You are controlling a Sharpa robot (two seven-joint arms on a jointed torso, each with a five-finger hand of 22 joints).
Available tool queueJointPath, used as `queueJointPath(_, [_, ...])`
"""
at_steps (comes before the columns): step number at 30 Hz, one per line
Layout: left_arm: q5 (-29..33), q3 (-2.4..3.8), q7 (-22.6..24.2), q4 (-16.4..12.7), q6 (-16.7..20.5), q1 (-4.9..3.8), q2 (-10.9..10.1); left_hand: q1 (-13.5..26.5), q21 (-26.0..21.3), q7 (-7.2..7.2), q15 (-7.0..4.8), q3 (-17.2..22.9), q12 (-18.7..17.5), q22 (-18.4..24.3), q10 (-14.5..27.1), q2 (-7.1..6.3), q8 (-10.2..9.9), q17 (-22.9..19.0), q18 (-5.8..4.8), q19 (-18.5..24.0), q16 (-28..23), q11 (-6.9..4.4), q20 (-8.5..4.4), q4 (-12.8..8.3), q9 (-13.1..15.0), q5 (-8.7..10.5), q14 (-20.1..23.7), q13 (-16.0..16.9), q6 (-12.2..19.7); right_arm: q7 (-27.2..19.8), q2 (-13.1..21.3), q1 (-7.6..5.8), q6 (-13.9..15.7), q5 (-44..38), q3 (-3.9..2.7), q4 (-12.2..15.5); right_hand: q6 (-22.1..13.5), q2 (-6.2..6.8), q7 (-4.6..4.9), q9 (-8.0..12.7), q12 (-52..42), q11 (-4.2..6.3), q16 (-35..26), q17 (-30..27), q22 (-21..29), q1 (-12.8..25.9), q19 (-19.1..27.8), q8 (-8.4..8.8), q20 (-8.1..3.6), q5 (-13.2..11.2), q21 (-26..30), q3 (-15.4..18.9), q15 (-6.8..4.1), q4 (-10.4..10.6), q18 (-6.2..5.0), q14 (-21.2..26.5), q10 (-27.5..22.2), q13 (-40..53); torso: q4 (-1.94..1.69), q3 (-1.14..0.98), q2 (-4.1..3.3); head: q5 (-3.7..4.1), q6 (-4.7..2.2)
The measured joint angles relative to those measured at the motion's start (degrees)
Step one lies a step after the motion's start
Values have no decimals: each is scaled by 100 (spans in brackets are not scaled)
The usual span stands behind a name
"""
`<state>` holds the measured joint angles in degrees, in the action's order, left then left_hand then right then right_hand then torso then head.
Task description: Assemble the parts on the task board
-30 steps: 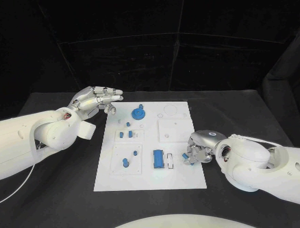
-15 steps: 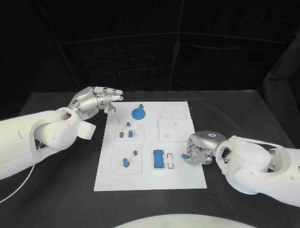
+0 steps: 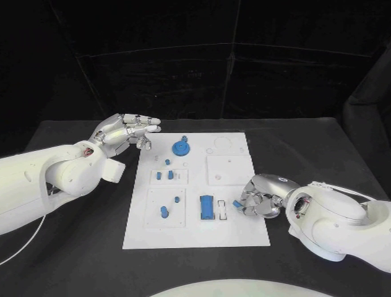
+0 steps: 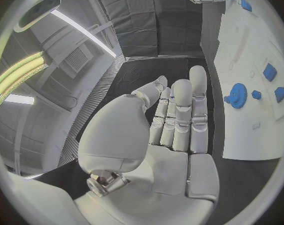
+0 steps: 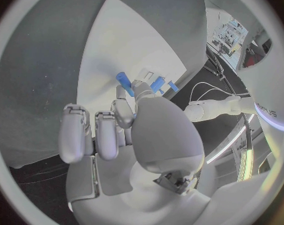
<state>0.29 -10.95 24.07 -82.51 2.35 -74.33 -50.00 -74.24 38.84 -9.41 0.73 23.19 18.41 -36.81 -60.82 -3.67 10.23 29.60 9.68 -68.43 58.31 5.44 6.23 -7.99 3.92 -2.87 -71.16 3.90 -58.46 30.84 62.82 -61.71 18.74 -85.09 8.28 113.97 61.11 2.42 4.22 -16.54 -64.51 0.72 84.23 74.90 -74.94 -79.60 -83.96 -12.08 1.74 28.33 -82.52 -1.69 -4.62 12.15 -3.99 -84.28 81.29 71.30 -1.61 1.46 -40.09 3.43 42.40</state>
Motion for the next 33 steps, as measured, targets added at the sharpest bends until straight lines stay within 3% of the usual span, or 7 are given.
queueJointPath(2, [0,0,-1,0,0,2,0,0,0,0,0,0,0,0,0,0,0,0,0,0,0,0,0,0,0,0,0,0,0,-61,5,-1,141,122,0,11,23,84,0,15,-5,3,0,0,0,8,0,14,0,35,0,-79,0,8,0,0,3,0,0,1,0,-5,3])
queueJointPath(12, [0,-1,-2,-5,-1,2,2,0,0,0,0,0,0,-1,0,0,0,0,0,0,0,0,0,0,0,0,0,0,0,-141,-111,-2,530,578,0,-51,82,236,-1,38,-5,0,-1,4,1,96,0,47,0,50,0,-213,0,91,0,1,41,27,-1,4,-4,-5,3])
queueJointPath(19, [0,-1,-4,-10,-2,3,0,0,0,0,0,0,0,-1,0,0,0,1,0,0,0,0,0,0,0,0,0,0,0,-47,-287,-2,591,836,0,-170,212,380,-28,38,-6,18,20,4,1,217,0,46,0,56,0,-259,0,147,0,1,59,37,-4,4,-8,-44,29])
queueJointPath(24, [0,-2,-5,-15,-2,3,0,0,0,0,0,0,0,-1,0,0,0,1,0,0,0,0,0,0,0,0,0,0,0,66,-438,-2,549,965,1,-232,363,357,-78,36,-6,31,20,3,1,411,0,46,0,145,0,-229,0,266,0,1,72,28,15,4,-8,-59,37])
queueJointPath(33, [0,-2,-7,-22,-4,3,2,0,-24,0,0,0,0,8,0,0,0,-9,0,0,0,0,0,0,0,0,0,0,0,226,-639,-1,412,1100,1,-322,440,331,-113,15,-6,52,20,3,2,438,-21,27,-21,167,0,-222,-22,273,0,24,92,38,18,3,-6,-61,49])
